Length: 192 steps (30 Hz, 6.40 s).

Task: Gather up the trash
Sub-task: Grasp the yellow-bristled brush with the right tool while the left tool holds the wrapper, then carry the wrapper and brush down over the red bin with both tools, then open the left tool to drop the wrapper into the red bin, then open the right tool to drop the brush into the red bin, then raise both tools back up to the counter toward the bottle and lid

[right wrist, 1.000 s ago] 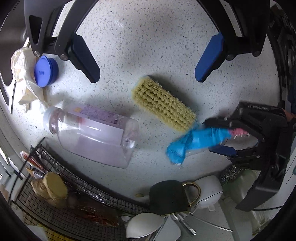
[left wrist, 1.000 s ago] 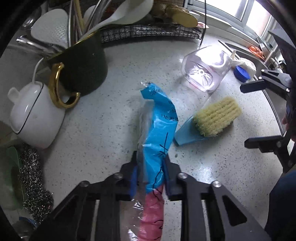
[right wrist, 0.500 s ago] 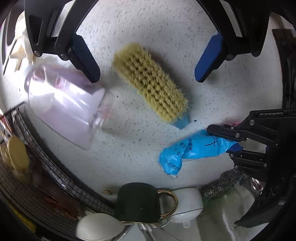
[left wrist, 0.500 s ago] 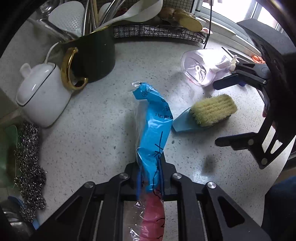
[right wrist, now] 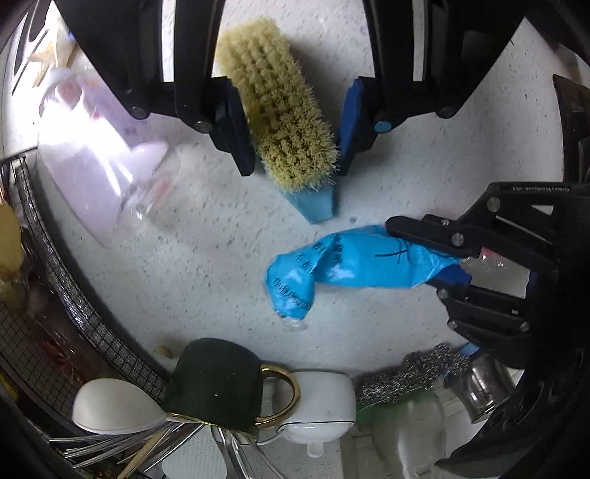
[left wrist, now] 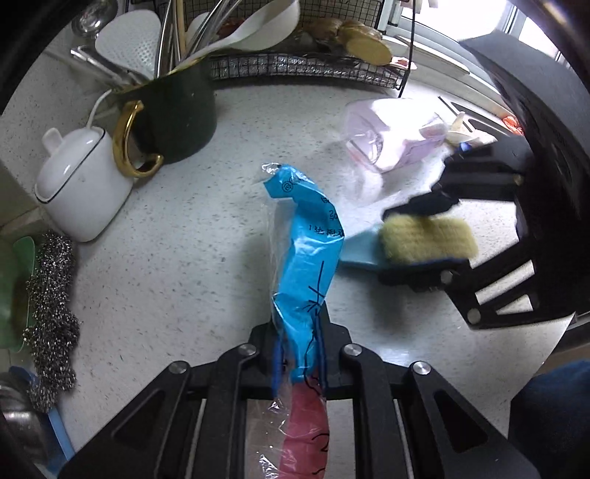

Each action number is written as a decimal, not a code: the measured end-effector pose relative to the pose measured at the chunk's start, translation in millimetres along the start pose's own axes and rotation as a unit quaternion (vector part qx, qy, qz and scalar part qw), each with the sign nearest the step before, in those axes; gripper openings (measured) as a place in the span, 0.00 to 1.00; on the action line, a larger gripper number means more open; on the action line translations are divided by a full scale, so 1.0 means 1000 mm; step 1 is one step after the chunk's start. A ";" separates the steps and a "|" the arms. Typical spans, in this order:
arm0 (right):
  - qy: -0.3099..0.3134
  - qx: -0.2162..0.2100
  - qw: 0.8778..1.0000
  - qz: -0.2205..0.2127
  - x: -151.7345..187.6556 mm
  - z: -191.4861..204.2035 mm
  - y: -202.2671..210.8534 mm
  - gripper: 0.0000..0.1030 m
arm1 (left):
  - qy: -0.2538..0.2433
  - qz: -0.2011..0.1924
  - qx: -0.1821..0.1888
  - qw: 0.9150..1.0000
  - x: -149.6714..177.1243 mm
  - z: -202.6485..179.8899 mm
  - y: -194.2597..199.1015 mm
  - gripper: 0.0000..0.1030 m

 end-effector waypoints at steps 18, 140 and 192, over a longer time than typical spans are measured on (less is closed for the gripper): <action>-0.151 0.073 0.985 -0.031 0.093 0.016 0.120 0.35 | -0.056 -0.011 0.042 0.997 0.027 -0.149 0.035 0.12; -0.480 0.136 0.866 0.028 0.566 0.151 0.136 0.99 | -0.150 0.077 0.089 0.982 0.269 -0.423 -0.083 1.00; -0.355 0.144 0.922 -0.061 0.239 -0.131 0.206 0.99 | -0.148 -0.009 0.032 0.988 -0.105 -0.179 0.005 1.00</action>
Point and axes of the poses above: each gripper's, at about its wrist camera, not at the fingertips, and y roughly against the way its jaws point, z to its left, x to its underside, the point moved 5 cm from there along -y, roughly the way its jaws point, and after that the axes turned 9 degrees about y, right-handed, at the moved point
